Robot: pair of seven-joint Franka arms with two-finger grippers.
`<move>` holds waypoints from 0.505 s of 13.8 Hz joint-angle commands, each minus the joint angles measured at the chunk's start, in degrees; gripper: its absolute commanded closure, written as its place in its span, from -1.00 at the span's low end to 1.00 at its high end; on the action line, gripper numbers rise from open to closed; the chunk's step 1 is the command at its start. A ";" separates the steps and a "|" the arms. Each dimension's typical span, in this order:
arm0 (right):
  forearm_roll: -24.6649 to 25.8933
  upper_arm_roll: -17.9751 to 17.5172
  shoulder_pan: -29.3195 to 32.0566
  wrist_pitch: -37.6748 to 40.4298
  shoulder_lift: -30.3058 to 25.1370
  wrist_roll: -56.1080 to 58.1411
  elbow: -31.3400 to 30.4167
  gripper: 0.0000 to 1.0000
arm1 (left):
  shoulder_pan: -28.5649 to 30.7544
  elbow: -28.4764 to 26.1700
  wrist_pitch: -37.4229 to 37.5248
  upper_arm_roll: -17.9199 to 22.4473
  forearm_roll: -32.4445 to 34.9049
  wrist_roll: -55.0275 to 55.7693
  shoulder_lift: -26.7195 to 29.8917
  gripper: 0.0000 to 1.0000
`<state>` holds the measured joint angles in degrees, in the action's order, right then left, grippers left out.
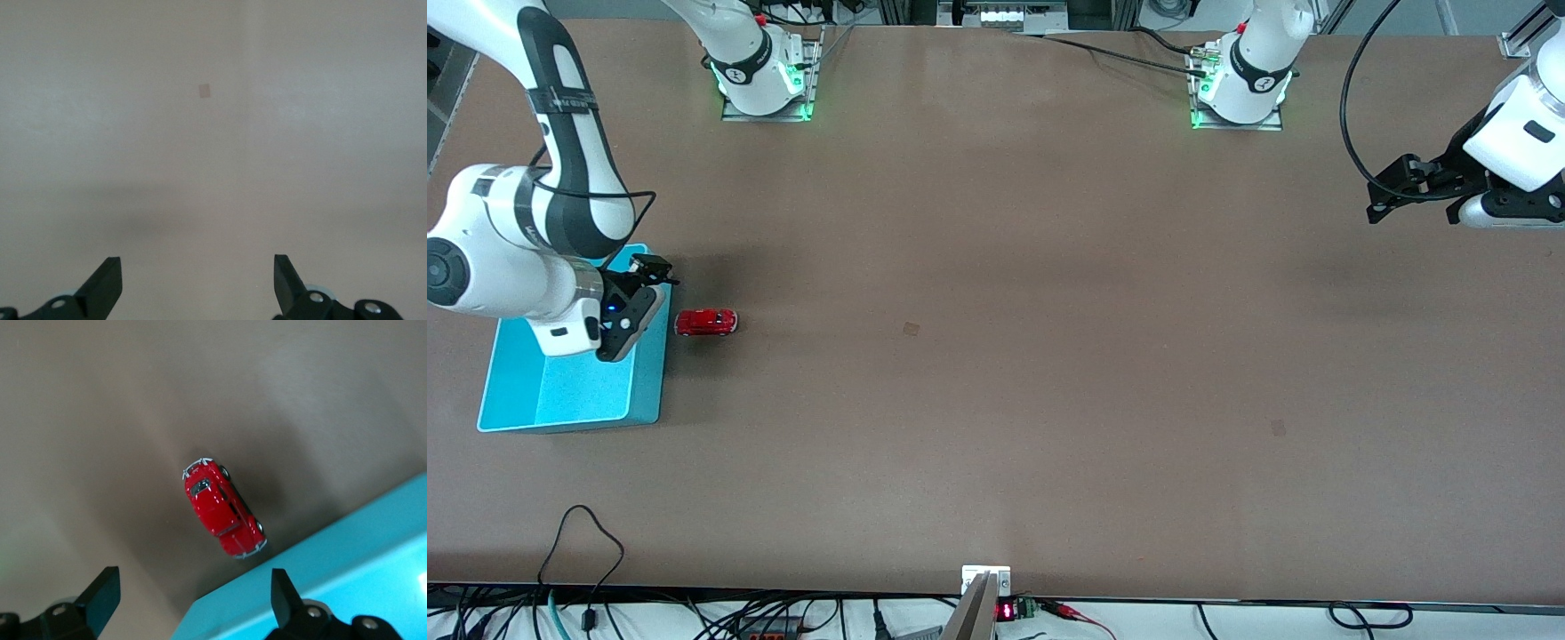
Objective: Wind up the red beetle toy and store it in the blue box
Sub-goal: 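Lower the right gripper over the red car beside the box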
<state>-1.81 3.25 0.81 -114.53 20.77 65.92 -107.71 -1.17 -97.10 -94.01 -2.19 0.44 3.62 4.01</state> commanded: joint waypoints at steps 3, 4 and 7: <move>-0.83 -0.43 0.33 -5.70 2.96 10.72 -2.93 -1.00 | -0.32 1.03 0.49 0.43 -0.71 -0.54 -0.49 -1.00; -0.83 -0.52 0.24 -6.75 2.96 11.77 -3.55 -1.00 | -0.32 1.38 0.49 0.43 -0.71 -0.54 -0.75 -1.00; -0.83 -0.52 0.16 -7.11 2.96 12.39 -3.47 -1.00 | -0.32 1.56 0.32 0.43 -0.79 -0.46 -1.19 -1.00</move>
<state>-1.82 3.02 0.71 -120.91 24.94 76.62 -110.21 -1.17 -97.07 -94.06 -2.19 0.44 3.62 3.71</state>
